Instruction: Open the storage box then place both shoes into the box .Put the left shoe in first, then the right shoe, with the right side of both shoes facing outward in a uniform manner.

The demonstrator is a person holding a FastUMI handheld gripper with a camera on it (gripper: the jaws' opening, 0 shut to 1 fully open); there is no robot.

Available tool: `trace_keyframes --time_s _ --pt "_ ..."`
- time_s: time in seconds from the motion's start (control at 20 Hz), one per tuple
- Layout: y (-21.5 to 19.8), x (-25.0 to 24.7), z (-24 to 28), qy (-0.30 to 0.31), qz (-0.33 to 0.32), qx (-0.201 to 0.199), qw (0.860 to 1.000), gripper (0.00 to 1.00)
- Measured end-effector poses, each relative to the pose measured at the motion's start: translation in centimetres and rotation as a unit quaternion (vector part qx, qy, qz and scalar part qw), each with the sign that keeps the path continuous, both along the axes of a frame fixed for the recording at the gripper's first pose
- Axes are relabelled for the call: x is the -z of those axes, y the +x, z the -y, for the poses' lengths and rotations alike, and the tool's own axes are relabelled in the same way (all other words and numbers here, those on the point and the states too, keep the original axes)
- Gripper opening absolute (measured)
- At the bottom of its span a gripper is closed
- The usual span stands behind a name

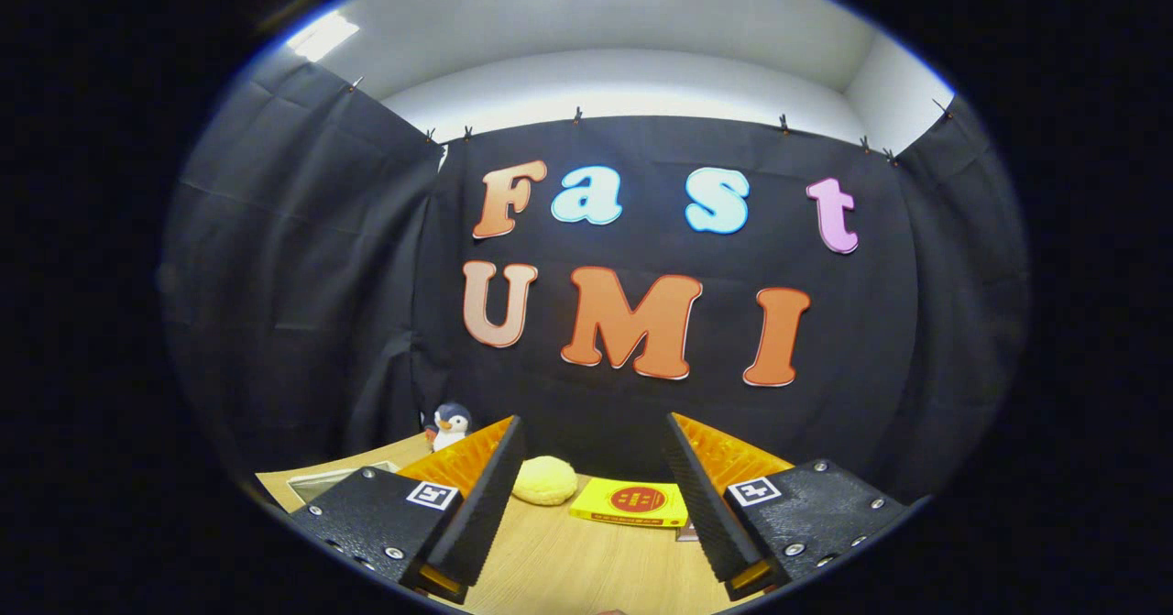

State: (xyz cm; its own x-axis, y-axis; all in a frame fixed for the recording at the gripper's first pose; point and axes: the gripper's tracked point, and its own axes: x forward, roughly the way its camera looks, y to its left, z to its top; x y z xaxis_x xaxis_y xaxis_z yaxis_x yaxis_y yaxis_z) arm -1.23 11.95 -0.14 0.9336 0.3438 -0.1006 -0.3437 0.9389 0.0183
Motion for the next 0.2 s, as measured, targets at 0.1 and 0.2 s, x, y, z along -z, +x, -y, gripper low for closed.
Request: trace_keyframes --time_s 0.1,0.2 --pt "0.1 -0.8 0.8 -0.003 0.023 0.005 1.0 0.92" --pt "0.3 -1.0 1.6 -0.006 0.029 0.015 0.999 0.94"
